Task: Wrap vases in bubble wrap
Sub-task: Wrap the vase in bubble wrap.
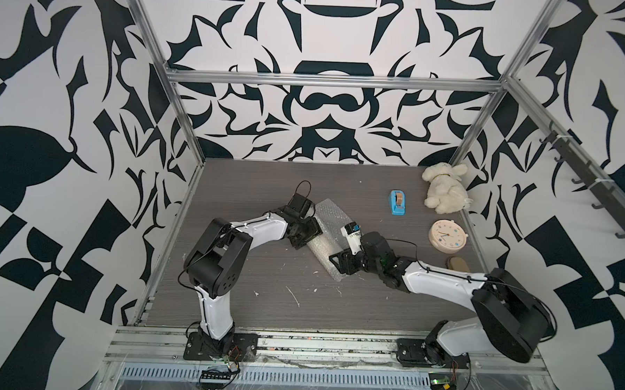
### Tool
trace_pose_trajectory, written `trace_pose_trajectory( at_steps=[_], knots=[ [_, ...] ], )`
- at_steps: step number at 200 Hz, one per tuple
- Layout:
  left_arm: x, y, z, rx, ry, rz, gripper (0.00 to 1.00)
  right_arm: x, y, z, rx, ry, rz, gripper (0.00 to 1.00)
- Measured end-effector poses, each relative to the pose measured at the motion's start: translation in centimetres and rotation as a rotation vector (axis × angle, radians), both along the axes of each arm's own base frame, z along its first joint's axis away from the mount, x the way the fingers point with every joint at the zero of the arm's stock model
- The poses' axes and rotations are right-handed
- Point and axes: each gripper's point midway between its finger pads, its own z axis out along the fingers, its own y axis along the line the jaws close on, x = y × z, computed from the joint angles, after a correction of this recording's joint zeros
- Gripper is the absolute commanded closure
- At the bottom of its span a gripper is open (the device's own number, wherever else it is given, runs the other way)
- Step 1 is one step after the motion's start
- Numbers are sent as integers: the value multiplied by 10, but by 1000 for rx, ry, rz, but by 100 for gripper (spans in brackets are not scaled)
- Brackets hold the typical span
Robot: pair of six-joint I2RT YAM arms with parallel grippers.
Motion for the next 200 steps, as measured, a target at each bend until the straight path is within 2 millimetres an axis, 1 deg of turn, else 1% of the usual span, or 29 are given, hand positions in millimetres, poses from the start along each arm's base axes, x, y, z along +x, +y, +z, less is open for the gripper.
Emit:
trace_pose_trajectory(
  at_steps=[9, 24, 40, 59, 72, 97, 117, 128, 149, 175, 200],
  knots=[
    [0, 0, 0, 16, 8, -5, 29, 0, -6, 5, -37, -35, -16, 27],
    [0, 0, 0, 41, 16, -13, 29, 4, -23, 10, -107, -81, -68, 26],
    [-2, 3, 1, 63, 31, -13, 30, 6, -36, 18, -149, -120, -101, 25],
    [-2, 5, 0, 86, 50, -11, 30, 5, -41, 28, -174, -174, -111, 23],
    [-2, 6, 0, 97, 60, -9, 30, 0, -36, 32, -198, -215, -93, 21],
    [-4, 9, 0, 111, 76, 0, 30, -13, -13, 31, -235, -278, -30, 18],
    [-5, 10, 0, 114, 83, 4, 30, -19, 3, 16, -287, -303, 10, 17],
    [-5, 10, 0, 114, 86, 6, 30, -19, 11, 4, -338, -315, 30, 16],
    [-6, 10, 0, 113, 88, 6, 30, -18, 26, -11, -415, -341, 64, 15],
    [-7, 9, -1, 106, 96, 1, 30, -15, 41, -21, -450, -361, 86, 15],
    [-8, 8, -1, 98, 104, -2, 30, -11, 45, -28, -477, -361, 84, 16]
  ],
)
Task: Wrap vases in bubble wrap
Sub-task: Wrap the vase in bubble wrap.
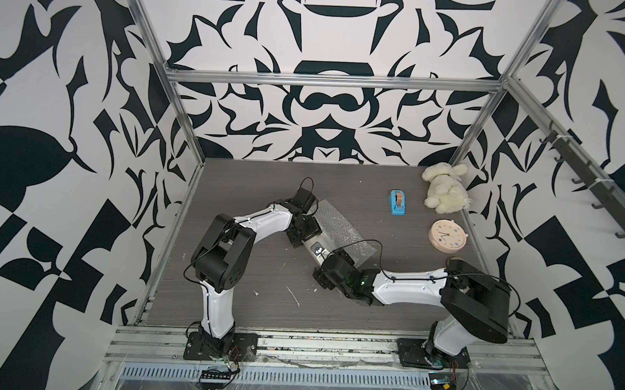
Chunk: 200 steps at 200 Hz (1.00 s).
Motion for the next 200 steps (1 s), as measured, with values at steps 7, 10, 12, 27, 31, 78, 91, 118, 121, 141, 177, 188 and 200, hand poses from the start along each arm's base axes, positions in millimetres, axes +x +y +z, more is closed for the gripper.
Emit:
trace_pose_trajectory(
  at_steps=[7, 10, 12, 27, 31, 78, 91, 118, 121, 141, 177, 188, 200],
  knots=[
    [0, 0, 0, -2, 2, 0, 30, 1, 1, -2, -5, 1, -1, 17],
    [0, 0, 0, -4, 3, -1, 30, 1, 1, -3, -6, 2, -3, 18],
    [0, -1, 0, -5, 3, -1, 30, 1, 1, -3, -8, 2, -3, 18],
    [-1, -1, 1, -13, 8, -3, 28, 3, 0, -8, -24, 2, -13, 21],
    [-1, -1, 1, -15, 9, -3, 27, 4, -1, -10, -26, 2, -17, 22],
    [-6, 5, 2, -77, 39, 19, 12, 11, -10, -13, 34, 55, -40, 38],
    [-7, 6, 8, -101, 35, 24, 10, 11, -13, -12, 70, 81, -37, 38],
    [-6, 10, 30, -153, -8, 40, 8, 13, -20, -12, 172, 149, -41, 39],
    [-6, 10, 32, -158, -15, 41, 8, 14, -21, -12, 185, 158, -39, 39],
    [-2, 11, 50, -194, -74, 45, 7, 17, -27, -11, 279, 222, -37, 41],
    [-1, 9, 52, -238, -121, 39, 5, 25, -39, -10, 473, 351, -37, 43],
    [-4, 8, 47, -246, -114, 34, 5, 27, -44, -9, 525, 387, -41, 43],
    [-5, 7, 42, -256, -108, 28, 5, 28, -48, -8, 579, 424, -44, 43]
  ],
)
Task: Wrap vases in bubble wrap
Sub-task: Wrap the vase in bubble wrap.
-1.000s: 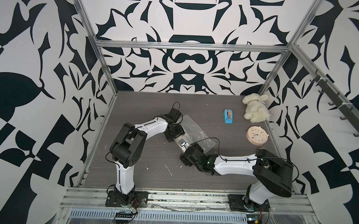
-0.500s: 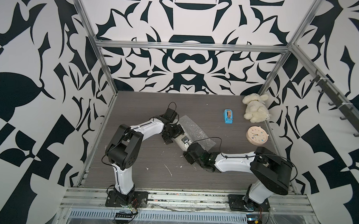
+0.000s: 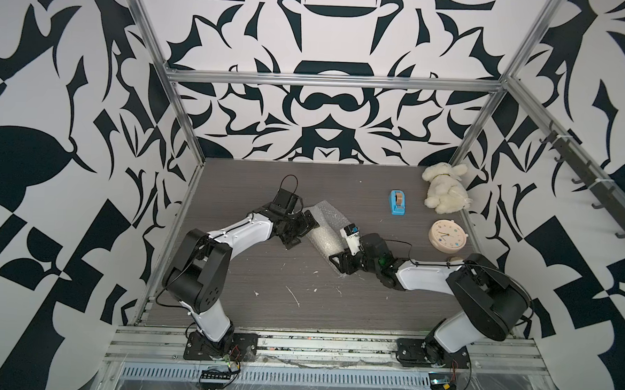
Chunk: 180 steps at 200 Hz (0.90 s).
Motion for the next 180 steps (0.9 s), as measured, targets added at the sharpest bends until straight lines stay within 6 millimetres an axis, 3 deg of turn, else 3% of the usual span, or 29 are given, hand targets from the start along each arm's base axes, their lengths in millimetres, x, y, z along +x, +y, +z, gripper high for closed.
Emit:
trace_pose_trajectory(
  at_steps=[73, 103, 114, 140, 180],
  knots=[
    [14, -22, -19, -58, -25, -31, 6, 0, 6, 0, 157, 127, 41, 44],
    [5, -32, -37, -35, 8, -58, 14, 1, 7, 0, 132, 139, 38, 37],
    [6, -35, -37, -34, 0, -65, 20, -1, 7, 1, 110, 135, 37, 34],
    [7, -36, -38, -9, -2, -62, 23, -6, 1, 4, 67, 134, 29, 27],
    [11, -37, -39, 50, -3, -67, 23, -7, -12, 35, 26, 68, 20, 17]
  ],
)
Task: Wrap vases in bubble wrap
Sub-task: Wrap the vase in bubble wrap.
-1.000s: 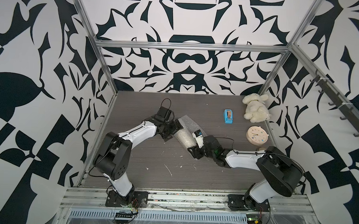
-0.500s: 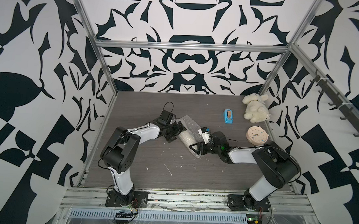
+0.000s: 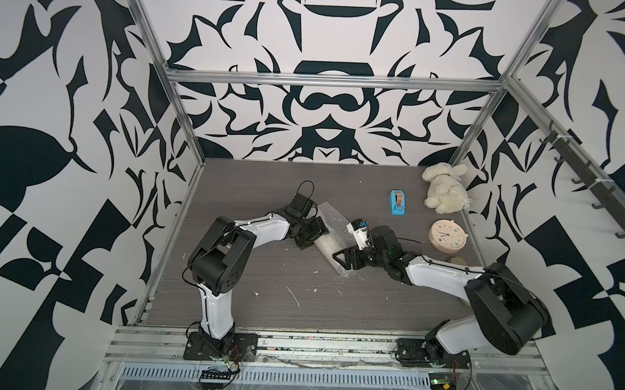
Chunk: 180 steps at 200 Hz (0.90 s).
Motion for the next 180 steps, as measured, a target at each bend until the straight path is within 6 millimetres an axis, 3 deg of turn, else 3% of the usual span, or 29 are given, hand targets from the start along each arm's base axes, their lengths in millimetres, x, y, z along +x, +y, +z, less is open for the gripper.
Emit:
trace_pose_trajectory(
  at_steps=[26, 49, 75, 107, 144, 180],
  knots=[
    [0, 1, 0, 8, -8, -5, 23, 12, -16, 33, 4, -75, -39, 17],
    [1, 0, -1, 5, -15, -8, 23, 31, -37, 43, 0, -90, -111, 19],
    [1, 0, -1, 1, -23, -12, 23, 53, -58, 27, -28, -38, -172, 22],
    [2, 0, -1, 2, -28, -16, 23, 73, -67, -6, -58, 57, -184, 28],
    [2, 0, -1, 2, -32, -20, 23, 93, -58, -29, -54, 121, -141, 45],
    [1, 0, -1, -2, -35, -21, 23, 99, -47, -44, -30, 171, -100, 56]
  ],
)
